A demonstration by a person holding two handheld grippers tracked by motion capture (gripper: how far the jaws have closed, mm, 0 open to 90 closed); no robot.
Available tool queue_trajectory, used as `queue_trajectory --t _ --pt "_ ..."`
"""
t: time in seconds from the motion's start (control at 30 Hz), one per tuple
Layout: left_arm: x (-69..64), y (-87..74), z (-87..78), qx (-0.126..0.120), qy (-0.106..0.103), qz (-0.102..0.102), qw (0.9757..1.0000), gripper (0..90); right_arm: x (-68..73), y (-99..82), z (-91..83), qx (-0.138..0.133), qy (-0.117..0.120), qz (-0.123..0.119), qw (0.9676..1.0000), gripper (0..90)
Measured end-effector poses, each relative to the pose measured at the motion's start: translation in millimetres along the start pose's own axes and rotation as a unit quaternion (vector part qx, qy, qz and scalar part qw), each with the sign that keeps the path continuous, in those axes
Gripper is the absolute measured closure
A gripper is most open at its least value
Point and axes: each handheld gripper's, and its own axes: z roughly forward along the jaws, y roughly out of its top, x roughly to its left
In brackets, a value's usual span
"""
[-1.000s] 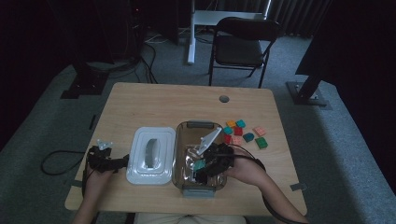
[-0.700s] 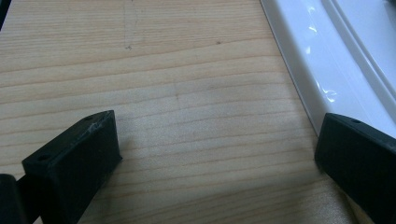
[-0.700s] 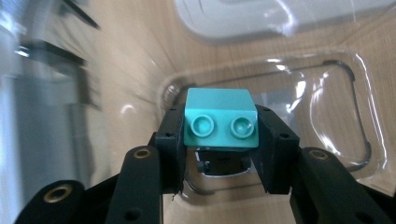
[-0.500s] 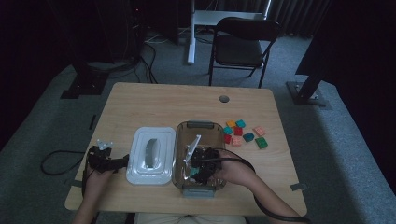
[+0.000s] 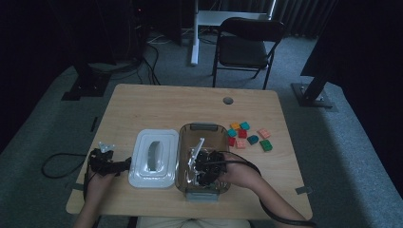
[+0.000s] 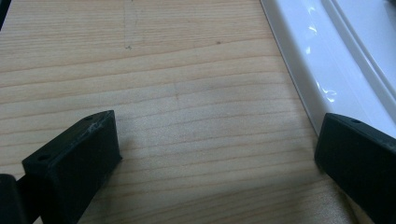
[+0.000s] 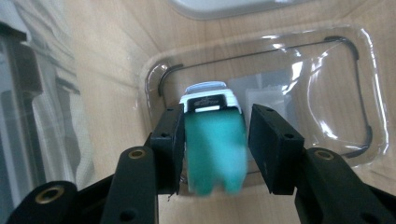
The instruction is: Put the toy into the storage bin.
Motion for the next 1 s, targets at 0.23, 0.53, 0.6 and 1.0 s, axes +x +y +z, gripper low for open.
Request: queue_trajectory --t 0.23,0.53,0.6,1.0 --pt "0.0 0.0 0.0 0.0 0.0 0.0 1.0 0.5 1.2 -4.7 -11.1 -0.026 -0.003 0.016 0.9995 53.0" --pt "0.0 0.0 0.0 0.0 0.0 0.0 1.0 0.5 -8.4 -28.2 -42.6 -0.09 -0.012 0.068 0.9936 47.3" --pt "0.0 0.0 0.0 0.0 0.0 0.0 1.0 0.4 -9.5 -31.7 -46.5 -0.098 -0.012 0.074 0.9924 47.1" --pt "0.0 0.0 0.0 0.0 0.0 0.0 1.0 0.4 -33.5 -95.9 -88.5 -0.176 -0.067 0.172 0.967 43.6"
